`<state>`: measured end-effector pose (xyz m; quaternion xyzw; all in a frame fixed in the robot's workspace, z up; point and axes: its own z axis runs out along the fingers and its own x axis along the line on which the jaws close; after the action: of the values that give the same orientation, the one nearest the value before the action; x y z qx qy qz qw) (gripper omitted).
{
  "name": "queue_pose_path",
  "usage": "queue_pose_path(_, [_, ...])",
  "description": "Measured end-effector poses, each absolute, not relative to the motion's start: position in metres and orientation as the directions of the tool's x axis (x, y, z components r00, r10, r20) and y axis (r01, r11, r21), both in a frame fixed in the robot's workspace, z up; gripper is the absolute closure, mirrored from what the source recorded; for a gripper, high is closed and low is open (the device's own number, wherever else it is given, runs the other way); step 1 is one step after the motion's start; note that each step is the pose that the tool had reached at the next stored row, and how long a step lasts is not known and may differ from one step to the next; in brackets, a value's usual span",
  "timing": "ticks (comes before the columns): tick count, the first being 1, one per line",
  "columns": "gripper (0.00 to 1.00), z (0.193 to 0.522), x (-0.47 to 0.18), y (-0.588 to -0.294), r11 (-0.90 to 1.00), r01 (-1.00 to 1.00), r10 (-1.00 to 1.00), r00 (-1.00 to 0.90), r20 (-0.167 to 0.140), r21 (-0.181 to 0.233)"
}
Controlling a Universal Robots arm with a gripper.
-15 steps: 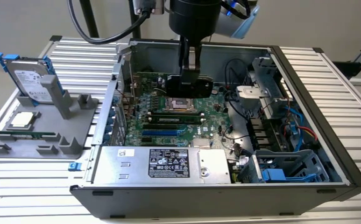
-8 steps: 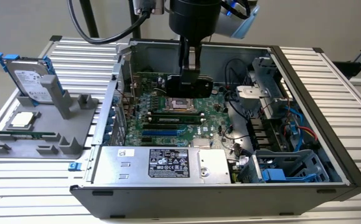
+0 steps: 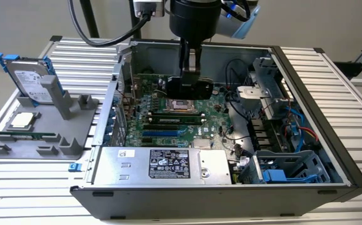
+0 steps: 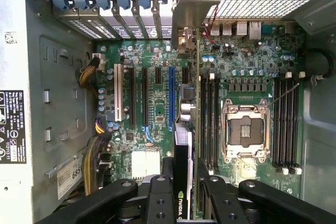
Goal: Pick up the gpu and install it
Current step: 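Insert the gpu into the slot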
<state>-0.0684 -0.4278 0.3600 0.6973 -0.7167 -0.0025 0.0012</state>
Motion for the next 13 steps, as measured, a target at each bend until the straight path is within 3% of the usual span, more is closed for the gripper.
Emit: queue_pose_path(13, [1.0,0.3565,-0.0684,-0.4277,0.027,-1.0,-1.0,-0.027,0.001,0.005])
